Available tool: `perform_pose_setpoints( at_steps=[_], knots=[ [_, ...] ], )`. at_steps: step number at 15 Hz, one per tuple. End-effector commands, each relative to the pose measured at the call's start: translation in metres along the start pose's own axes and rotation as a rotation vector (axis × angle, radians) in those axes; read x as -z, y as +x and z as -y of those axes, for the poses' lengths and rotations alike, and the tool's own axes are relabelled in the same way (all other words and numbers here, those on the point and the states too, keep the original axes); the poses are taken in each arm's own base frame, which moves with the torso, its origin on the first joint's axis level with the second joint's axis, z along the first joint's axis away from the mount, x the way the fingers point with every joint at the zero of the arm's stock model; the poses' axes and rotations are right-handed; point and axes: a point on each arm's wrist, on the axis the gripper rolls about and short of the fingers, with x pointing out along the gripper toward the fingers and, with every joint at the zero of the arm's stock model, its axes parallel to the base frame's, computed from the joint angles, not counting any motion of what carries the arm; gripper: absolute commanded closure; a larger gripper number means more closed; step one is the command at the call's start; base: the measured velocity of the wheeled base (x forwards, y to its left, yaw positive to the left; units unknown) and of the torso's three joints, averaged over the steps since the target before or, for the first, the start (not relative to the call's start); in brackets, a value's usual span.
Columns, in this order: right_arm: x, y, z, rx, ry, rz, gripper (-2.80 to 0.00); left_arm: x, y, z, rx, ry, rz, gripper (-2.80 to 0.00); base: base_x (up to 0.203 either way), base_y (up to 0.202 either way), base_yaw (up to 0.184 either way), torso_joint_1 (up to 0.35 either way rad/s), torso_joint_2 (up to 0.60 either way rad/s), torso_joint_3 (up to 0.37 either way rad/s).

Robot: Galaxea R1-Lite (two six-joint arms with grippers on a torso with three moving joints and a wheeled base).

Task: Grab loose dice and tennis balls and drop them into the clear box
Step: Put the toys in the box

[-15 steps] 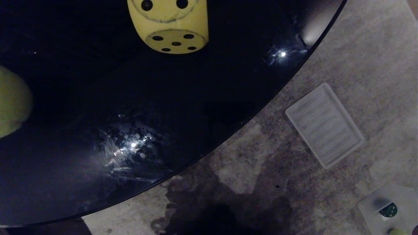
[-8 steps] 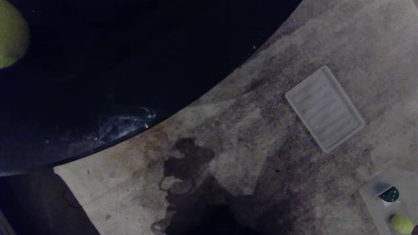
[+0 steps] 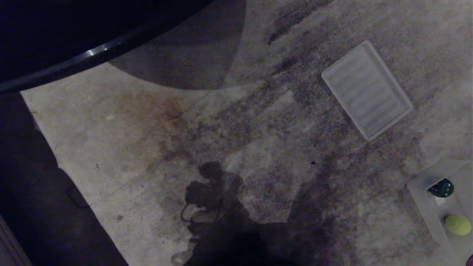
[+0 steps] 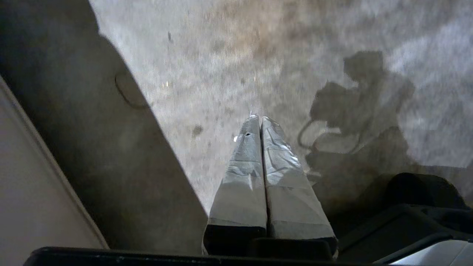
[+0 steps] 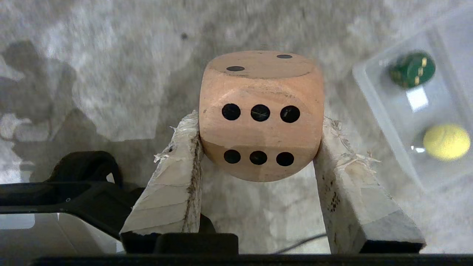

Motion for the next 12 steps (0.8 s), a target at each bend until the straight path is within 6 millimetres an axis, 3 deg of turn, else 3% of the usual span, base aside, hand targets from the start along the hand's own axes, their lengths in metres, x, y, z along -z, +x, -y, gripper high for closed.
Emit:
perform_pose_setpoints(
  at_steps=[1, 8, 12],
  knots=[
    [0.0016, 0.0007, 0.0, -0.002, -0.004, -0.01, 0.0, 0.0003, 0.0002, 0.0, -0.001, -0.002, -0.001, 0.0, -0.119, 0.0, -0.002, 0.011, 0.0, 0.002],
    [0.0015, 0.0006, 0.0, -0.002, -0.003, -0.011, 0.0, 0.0004, 0.0002, 0.0, 0.0, 0.003, -0.003, 0.0, 0.0, 0.0, 0.0, 0.0, 0.0, 0.0],
    [0.0014, 0.0006, 0.0, -0.002, 0.0, -0.01, 0.0, 0.0004, 0.0002, 0.0, 0.0, 0.001, -0.003, 0.0, -0.002, 0.007, -0.122, 0.003, 0.0, 0.002]
  ],
)
